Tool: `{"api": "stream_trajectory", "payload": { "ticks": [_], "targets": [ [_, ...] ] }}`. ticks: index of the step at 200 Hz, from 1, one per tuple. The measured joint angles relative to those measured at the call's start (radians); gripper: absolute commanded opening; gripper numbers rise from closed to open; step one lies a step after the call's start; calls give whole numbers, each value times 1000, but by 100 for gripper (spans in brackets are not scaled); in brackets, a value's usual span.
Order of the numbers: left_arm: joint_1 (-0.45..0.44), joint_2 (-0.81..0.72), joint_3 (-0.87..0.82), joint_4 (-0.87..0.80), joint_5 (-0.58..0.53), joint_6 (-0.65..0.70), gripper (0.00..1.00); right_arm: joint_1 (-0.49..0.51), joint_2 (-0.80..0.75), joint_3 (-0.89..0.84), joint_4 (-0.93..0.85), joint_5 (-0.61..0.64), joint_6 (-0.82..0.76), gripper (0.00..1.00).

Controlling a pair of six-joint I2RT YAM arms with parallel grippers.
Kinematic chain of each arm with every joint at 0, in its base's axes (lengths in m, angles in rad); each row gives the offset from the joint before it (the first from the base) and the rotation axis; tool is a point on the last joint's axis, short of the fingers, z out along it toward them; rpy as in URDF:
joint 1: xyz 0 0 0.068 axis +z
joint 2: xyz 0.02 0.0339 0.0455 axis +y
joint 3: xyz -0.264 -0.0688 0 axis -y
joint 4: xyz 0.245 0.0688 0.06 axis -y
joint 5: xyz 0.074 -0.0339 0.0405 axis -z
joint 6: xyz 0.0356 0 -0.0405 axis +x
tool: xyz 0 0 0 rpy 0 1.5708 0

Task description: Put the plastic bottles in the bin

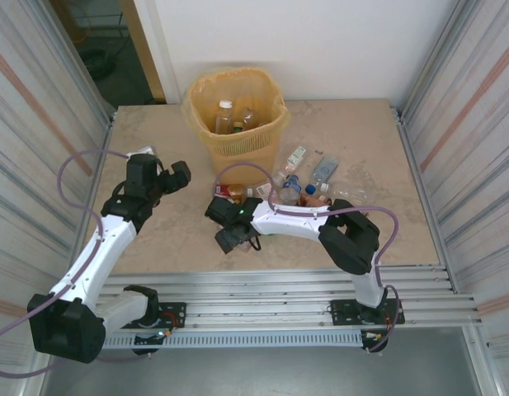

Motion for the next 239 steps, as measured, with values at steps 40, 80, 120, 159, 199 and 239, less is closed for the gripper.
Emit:
{"api": "stream_trajectory", "payload": {
  "ticks": [40,80,120,159,199,239],
  "targets": [
    [13,-1,-7,0,2,0,99,0,29,13,1,-5,-5,91],
    [13,-1,-7,0,5,0,99,0,65,28,9,-19,-23,88],
    [13,-1,-7,0,5,0,99,0,87,35,23,-58,-35,81],
    [18,-1,-7,0,5,0,99,0,106,56,35,-90,-55,66],
    [19,-1,-8,0,5,0,99,0,106,56,37,-100,-56,46],
    [19,-2,-8,0,5,0,99,0,87,56,25,-99,-55,35]
  ]
}}
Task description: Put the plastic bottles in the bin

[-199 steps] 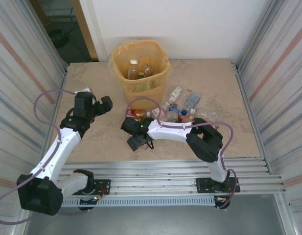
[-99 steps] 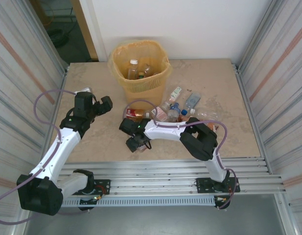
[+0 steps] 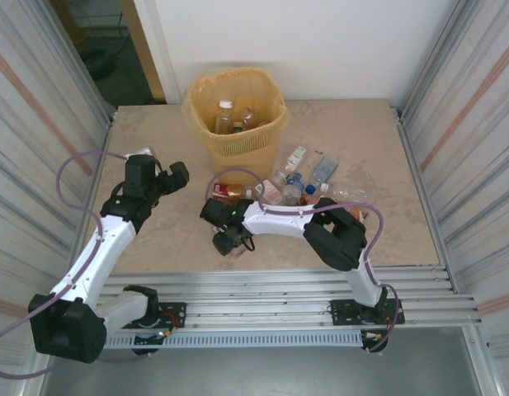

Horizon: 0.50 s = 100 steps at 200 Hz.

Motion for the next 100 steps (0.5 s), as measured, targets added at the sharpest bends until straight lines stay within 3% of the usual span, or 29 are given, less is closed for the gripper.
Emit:
{"api": "stream_trajectory", "payload": {
  "ticks": [55,100],
  "targets": [
    [6,-19,-14,0,0,0,99,-7,-186,11,-35,57,0,31],
    [8,-24,-16,0,0,0,99,-72,-342,76,-75,117,-9,30]
  ]
}}
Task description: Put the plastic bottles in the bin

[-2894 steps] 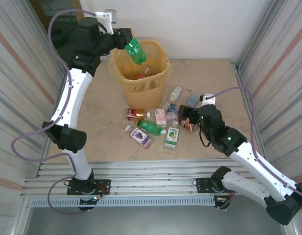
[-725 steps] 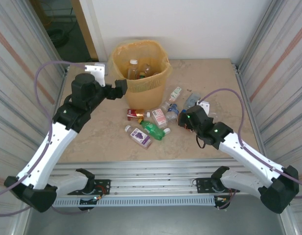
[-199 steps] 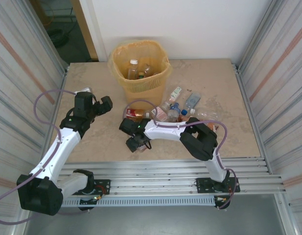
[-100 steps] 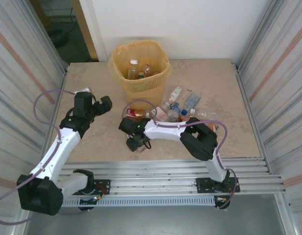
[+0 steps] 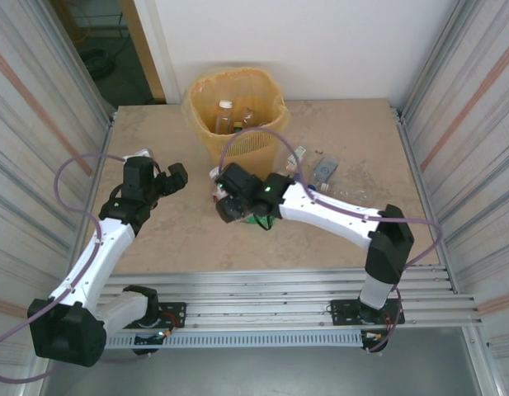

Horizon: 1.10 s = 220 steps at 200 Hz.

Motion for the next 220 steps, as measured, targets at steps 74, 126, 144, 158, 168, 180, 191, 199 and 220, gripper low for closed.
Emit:
{"api": "stream_trajectory", "payload": {
  "ticks": [74,126,144,158,168,180,191,199,220],
  "targets": [
    [5,0,0,0,4,-1,99,-116,-140,161,-34,67,-73,31],
    [5,1,0,1,22,-8,99,-236,-117,339,-34,55,-122,31],
    [5,1,0,4,28,-12,99,-271,-87,410,-33,50,-138,32],
    [5,1,0,8,31,-18,99,-292,-52,470,-33,42,-153,33],
    [5,1,0,12,35,-19,99,-304,-19,519,-35,31,-167,33],
    [5,5,0,20,39,-22,99,-317,26,578,-39,24,-179,33],
    [5,11,0,28,46,-24,99,-327,74,644,-51,19,-192,33],
    [5,16,0,31,51,-26,99,-333,116,700,-60,12,-202,33],
    [5,26,0,32,57,-26,99,-341,207,814,-79,8,-229,34]
  ]
}}
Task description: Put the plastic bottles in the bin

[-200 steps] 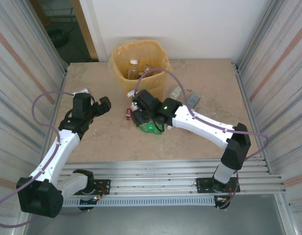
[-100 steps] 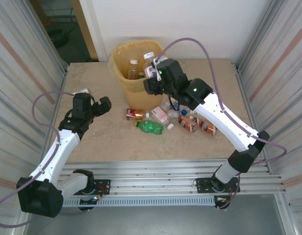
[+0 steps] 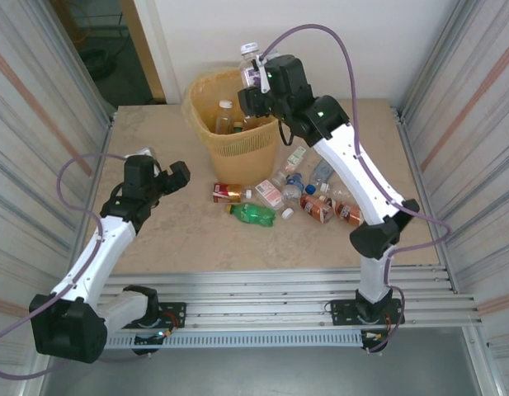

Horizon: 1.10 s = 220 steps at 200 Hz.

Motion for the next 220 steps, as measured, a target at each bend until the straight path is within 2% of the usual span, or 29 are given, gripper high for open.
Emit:
{"api": "stream_trajectory", "payload": {
  "ticks": [32,126,154,220],
  "targets": [
    [0,8,0,11,14,-3,99,-4,95,86,-10,0,-39,36],
    [0,26,0,21,24,-14,99,-4,211,92,1,-2,-104,40],
    [0,26,0,22,32,-18,99,-6,240,93,1,-2,-110,44],
    [0,26,0,24,45,-18,99,-14,279,93,1,-3,-124,79]
  ]
}}
